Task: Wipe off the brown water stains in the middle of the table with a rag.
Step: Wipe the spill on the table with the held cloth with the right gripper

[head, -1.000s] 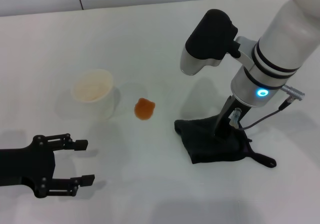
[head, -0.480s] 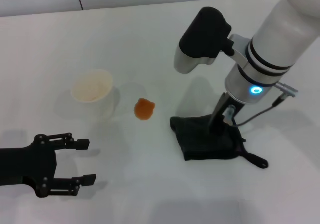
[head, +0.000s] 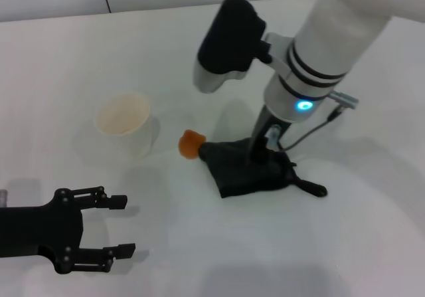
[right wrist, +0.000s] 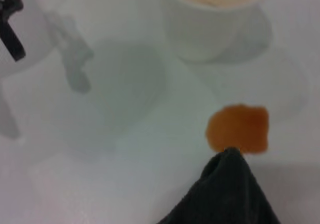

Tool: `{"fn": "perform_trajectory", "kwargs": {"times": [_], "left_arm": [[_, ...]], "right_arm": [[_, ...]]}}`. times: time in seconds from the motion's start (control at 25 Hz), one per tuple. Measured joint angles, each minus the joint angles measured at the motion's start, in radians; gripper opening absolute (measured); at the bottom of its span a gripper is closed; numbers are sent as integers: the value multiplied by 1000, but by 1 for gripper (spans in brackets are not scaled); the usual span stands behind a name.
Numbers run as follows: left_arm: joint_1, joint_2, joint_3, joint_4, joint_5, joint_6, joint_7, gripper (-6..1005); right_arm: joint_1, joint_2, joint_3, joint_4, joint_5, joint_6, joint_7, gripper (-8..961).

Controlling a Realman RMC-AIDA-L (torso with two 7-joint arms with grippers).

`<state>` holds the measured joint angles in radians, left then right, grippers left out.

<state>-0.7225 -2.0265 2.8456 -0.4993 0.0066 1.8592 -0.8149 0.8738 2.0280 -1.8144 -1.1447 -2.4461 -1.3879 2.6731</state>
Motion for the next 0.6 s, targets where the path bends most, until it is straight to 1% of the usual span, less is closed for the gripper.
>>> {"fn": "perform_trajectory", "kwargs": {"times": [0.16, 0.2, 0.28, 0.6], "left_arm": [[-1, -4, 0, -1, 0, 0, 0, 786], [-3, -5, 0, -1, 1, 0, 0, 786], [-7, -7, 0, -1, 2, 0, 0, 786], [-14, -9, 0, -1, 6, 2, 0, 786]], "right_arm": [[46, 0, -16, 38, 16, 38, -14, 33], [68, 0, -23, 57, 17, 58, -16, 34], [75, 0, -25, 65, 18, 65, -17, 36], [139, 0, -50, 160, 32, 172, -24, 44]]}}
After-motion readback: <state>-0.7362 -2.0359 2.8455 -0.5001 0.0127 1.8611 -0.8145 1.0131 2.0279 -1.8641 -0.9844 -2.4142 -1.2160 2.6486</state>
